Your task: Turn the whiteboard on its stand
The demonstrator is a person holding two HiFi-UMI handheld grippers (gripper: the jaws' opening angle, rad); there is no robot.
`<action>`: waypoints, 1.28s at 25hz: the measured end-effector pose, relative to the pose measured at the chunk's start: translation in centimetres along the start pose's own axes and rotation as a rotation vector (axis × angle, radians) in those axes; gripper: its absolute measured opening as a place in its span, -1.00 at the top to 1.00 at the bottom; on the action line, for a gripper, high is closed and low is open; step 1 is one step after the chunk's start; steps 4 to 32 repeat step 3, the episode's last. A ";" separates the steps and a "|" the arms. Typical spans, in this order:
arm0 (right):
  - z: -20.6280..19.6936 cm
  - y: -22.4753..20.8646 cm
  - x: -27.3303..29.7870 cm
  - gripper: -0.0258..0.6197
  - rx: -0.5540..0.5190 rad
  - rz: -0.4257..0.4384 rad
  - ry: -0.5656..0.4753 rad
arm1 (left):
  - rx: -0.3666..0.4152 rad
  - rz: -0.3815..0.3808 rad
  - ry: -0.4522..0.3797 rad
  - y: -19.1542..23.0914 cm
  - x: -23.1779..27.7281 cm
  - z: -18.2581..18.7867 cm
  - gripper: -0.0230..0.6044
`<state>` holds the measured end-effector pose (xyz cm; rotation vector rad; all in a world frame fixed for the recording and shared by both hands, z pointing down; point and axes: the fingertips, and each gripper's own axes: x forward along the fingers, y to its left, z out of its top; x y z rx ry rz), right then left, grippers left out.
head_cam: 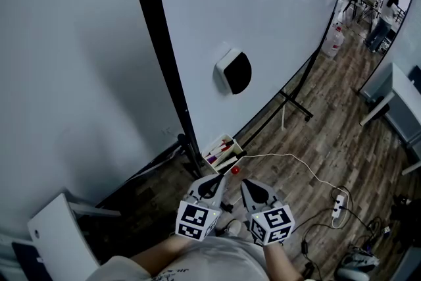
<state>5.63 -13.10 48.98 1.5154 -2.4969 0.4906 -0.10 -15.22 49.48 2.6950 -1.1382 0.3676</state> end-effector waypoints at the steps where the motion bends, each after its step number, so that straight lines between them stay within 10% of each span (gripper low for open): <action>1: 0.0 0.0 0.0 0.90 -0.001 -0.001 0.000 | -0.002 0.000 -0.002 0.0 0.0 0.0 0.89; 32: 0.0 0.0 0.0 0.90 -0.002 -0.002 0.001 | -0.007 0.001 -0.007 0.0 0.0 0.0 0.89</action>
